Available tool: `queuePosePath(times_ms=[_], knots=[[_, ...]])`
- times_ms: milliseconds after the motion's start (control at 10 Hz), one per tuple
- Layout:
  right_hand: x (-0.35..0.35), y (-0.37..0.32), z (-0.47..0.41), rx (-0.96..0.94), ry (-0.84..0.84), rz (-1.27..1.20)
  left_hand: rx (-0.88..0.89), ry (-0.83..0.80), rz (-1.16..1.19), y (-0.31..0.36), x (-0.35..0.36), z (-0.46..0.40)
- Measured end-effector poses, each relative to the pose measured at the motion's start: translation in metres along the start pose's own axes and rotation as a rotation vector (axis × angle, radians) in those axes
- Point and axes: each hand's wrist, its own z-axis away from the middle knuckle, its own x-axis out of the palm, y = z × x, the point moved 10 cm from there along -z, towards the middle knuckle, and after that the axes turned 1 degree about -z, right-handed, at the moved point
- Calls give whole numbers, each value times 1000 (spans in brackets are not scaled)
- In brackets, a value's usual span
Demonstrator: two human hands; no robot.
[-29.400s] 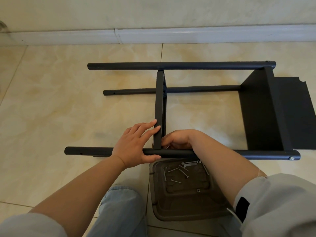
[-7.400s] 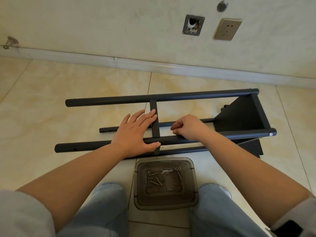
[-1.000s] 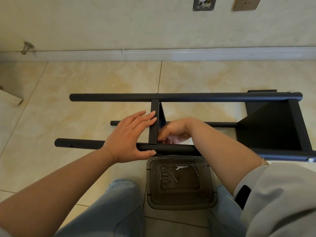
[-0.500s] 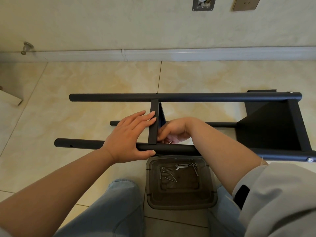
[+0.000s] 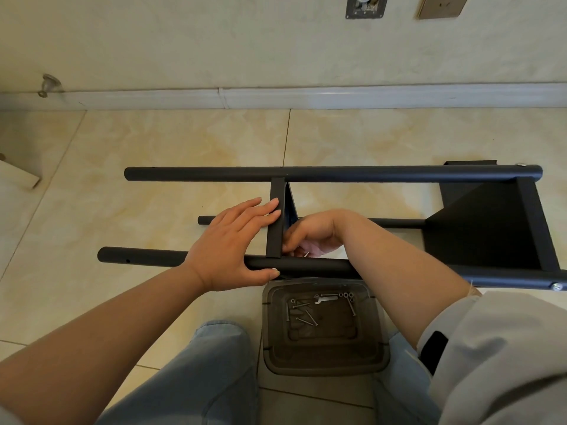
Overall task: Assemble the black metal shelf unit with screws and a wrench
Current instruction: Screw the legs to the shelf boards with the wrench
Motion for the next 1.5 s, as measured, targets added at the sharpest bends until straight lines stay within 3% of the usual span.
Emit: queuePosePath(times_ms=[1500], knots=[[-2,1,2,22,18,8,7,6,-11,1,-1,0]])
